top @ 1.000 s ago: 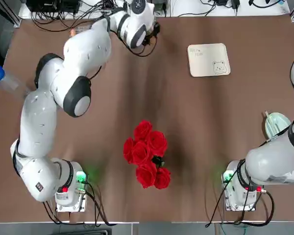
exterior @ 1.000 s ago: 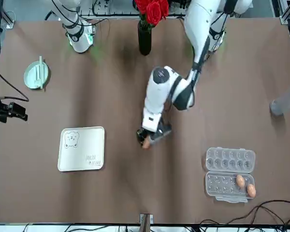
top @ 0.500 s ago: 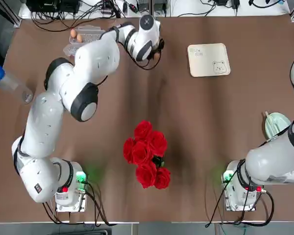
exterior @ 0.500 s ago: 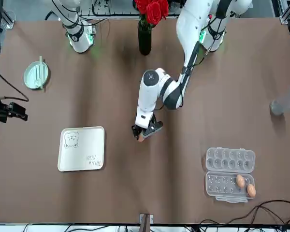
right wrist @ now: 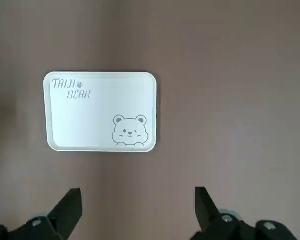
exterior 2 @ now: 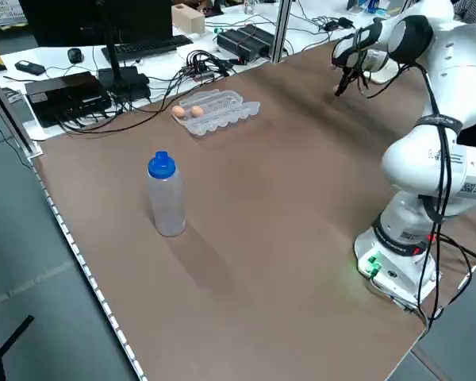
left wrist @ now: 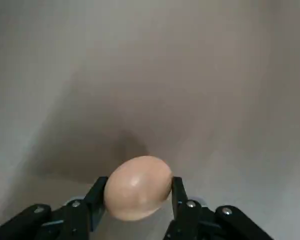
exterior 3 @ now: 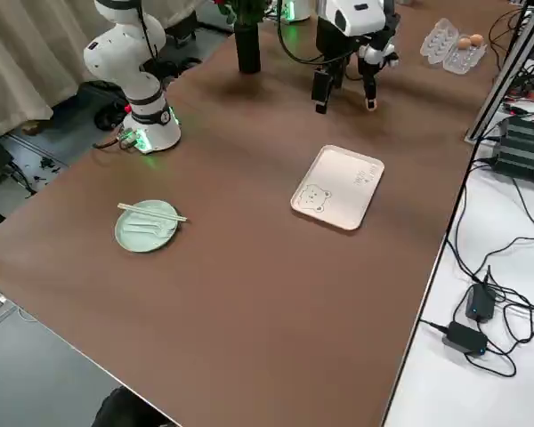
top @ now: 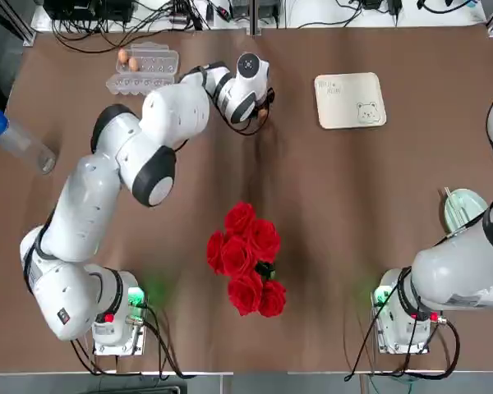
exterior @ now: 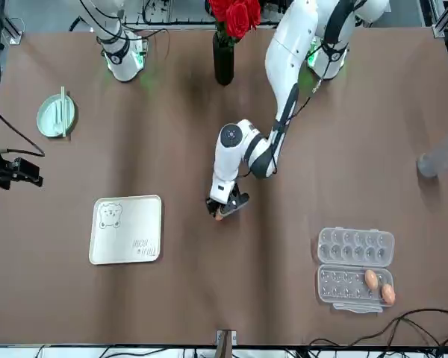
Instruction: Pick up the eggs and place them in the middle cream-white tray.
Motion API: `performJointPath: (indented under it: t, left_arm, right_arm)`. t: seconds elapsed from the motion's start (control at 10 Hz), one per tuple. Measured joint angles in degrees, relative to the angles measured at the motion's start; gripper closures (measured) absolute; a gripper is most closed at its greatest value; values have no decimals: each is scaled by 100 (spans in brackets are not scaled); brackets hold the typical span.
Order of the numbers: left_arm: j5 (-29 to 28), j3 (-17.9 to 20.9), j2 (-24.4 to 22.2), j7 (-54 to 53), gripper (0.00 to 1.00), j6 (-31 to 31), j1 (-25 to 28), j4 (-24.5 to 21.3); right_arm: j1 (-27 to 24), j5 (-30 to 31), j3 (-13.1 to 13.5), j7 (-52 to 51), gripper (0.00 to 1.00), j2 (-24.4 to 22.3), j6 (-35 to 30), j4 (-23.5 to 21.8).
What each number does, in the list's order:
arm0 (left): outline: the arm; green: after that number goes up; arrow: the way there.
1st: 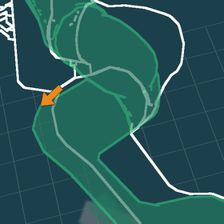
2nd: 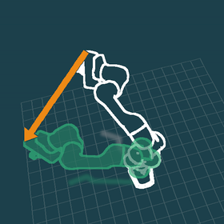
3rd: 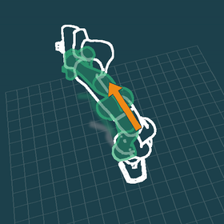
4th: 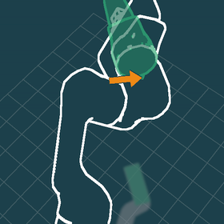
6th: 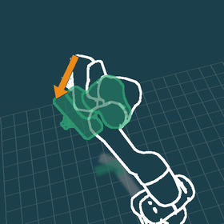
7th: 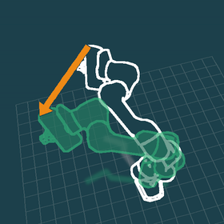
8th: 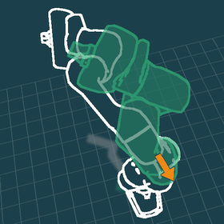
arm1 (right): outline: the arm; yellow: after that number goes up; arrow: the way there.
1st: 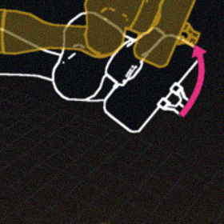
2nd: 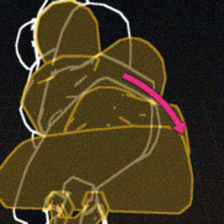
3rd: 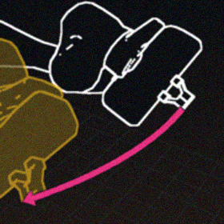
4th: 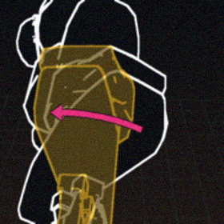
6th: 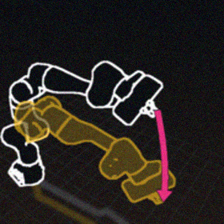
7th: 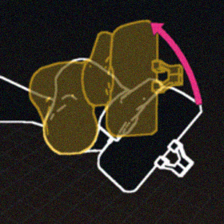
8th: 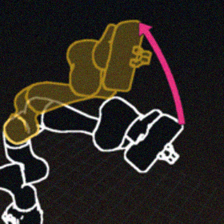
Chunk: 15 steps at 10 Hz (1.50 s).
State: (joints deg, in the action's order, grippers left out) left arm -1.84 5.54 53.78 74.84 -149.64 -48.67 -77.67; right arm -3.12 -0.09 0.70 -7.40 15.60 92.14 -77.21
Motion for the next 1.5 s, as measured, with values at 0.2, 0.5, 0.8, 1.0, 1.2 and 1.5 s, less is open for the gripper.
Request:
performJointPath:
  t: [0.2,0.5,0.8,1.0,1.2,1.5]
  left_arm:
    - [0,0,1,-2,33,0,0,8]
    - [0,21,-17,-5,26,0,3,106]
    - [-1,82,-443,-93,0,553,38,207]
    - [-6,113,-777,-278,0,1010,227,211]
    - [-6,116,-1050,-592,0,1475,568,213]
    - [-10,128,-1493,-1194,0,2229,1163,212]
  right_arm:
    - [0,0,0,0,0,1,0,0]
    - [4,0,-4,2,0,2,-2,-1]
    - [76,0,-20,29,0,5,-17,-9]
    - [130,0,-20,34,0,8,-30,-54]
    - [301,-10,-35,7,0,27,-128,-170]
    - [1288,-26,-79,-65,1,368,-346,-257]
